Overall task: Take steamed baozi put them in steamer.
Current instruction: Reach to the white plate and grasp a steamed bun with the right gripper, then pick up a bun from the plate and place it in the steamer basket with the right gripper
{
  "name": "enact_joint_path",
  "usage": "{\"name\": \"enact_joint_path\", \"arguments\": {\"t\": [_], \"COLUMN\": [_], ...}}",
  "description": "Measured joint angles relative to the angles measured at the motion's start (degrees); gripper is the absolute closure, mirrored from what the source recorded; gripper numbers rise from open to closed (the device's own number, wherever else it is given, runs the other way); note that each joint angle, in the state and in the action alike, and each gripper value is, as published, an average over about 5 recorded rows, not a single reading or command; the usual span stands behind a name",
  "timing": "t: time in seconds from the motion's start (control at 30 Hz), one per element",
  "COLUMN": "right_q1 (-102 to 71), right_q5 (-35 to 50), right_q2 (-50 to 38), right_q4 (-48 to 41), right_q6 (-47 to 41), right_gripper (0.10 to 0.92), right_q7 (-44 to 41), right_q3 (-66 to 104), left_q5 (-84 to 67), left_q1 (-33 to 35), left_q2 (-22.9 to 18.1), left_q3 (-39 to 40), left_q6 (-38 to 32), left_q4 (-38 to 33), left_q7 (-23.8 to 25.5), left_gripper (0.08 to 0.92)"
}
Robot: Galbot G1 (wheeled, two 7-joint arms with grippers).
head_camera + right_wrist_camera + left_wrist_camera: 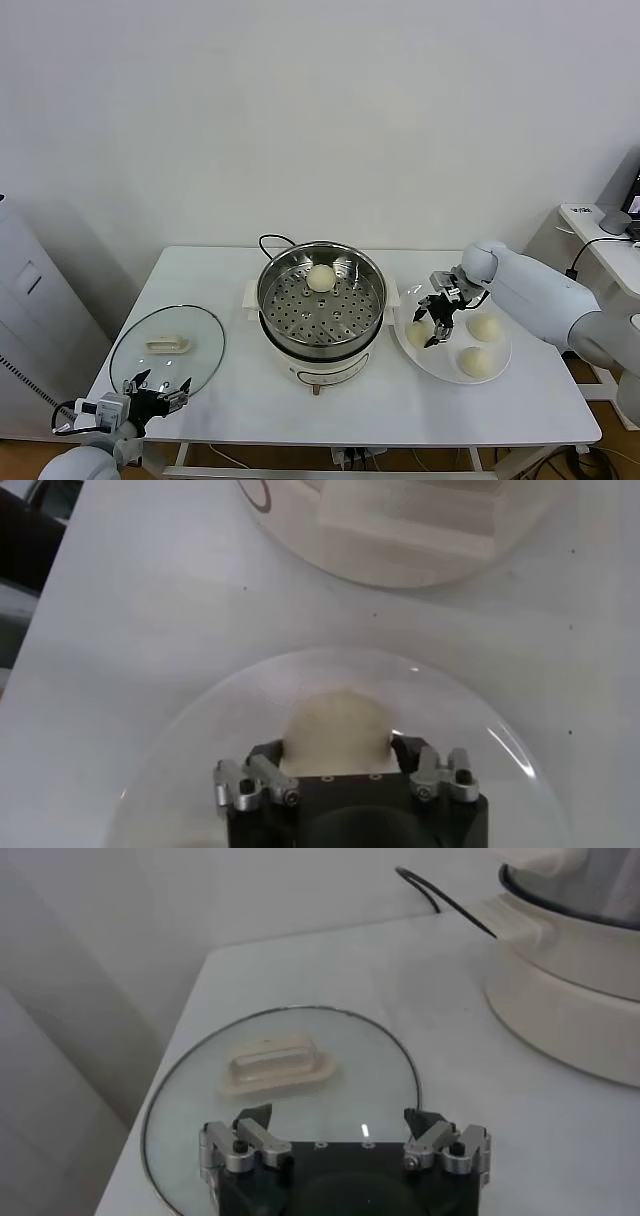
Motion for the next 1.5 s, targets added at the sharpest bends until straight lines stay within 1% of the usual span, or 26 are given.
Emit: {"name": "enact_joint_path", "arguments": {"t": [0.2,0.43,0.7,1.03,1.23,1.5], "right_q1": [0.6,5.9,18.4,32.6,36.4,37.4], "right_q5": [0.3,3.5,12.8,25.7,32.7,39.9], "right_q2": [-0.6,-2.4,-4.4,-3.8,-2.1,1.8], "right_q4": [0.5,3.5,10.1,17.4,20.3,23.2], "right_q6": [-0.3,-1.7,-5.8,-12.6,-16.2,-21.0], "right_gripper": [0.552,0.558,0.556,0.558,0.558,0.558], "right_q7": [-0.5,-1.6,-2.9,-2.7,-0.8,4.4], "right_q3": [-0.3,-4.1,-13.4,-22.0,-24.2,-25.1], "left_q5": [0.0,0.3,0.4,0.5,0.6,0.7], "left_q1": [0.1,0.1,0.1,-0.5,-0.3,-0.1], "left_q2": [-0.2,-0.5,-0.3,-0.3,-0.1,-0.5], "left_q3": [0.0,-0.1,-0.2,0.6,0.6,0.6], "left_q6": [0.2,0.6,0.7,0.8,0.7,0.6], "left_q4": [-0.1,-0.2,-0.3,-0.2,-0.2,-0.4], "left_q7": [0.0,-0.3,-0.5,-0.5,-0.5,-0.6], "left_gripper": [0.177,0.177,0.177,0.177,0.177,0.177]}}
